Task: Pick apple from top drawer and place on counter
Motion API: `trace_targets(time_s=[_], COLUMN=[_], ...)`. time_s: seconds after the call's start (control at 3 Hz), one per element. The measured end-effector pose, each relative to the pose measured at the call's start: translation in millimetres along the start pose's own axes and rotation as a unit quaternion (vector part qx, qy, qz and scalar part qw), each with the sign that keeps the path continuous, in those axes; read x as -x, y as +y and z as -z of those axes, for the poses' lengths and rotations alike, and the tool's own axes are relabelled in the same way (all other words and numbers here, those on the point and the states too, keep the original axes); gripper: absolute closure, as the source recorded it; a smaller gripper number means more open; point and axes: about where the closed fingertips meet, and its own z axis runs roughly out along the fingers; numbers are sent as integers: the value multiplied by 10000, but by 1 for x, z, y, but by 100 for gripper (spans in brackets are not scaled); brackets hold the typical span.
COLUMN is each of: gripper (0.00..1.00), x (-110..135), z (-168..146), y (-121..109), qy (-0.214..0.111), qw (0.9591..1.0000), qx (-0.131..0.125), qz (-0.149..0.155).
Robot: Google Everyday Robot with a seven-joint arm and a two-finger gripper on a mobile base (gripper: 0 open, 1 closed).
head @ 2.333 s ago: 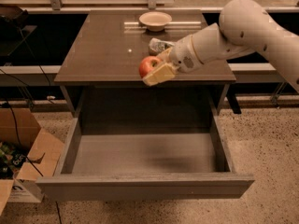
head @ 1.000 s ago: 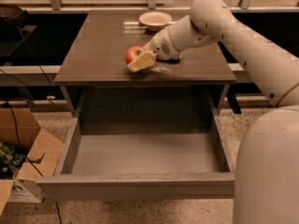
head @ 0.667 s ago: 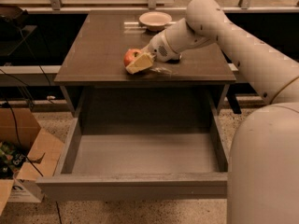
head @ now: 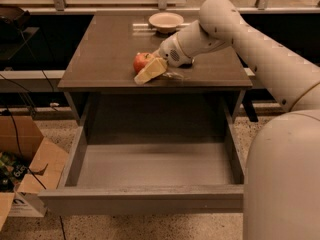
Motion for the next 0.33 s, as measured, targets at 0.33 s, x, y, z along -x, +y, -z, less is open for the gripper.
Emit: trace_targets(time_s=[0.33], gripper=[0], x=[0], z=[0], y=[0], qy=[0], qw=[10000], qx=[0], qz=[0])
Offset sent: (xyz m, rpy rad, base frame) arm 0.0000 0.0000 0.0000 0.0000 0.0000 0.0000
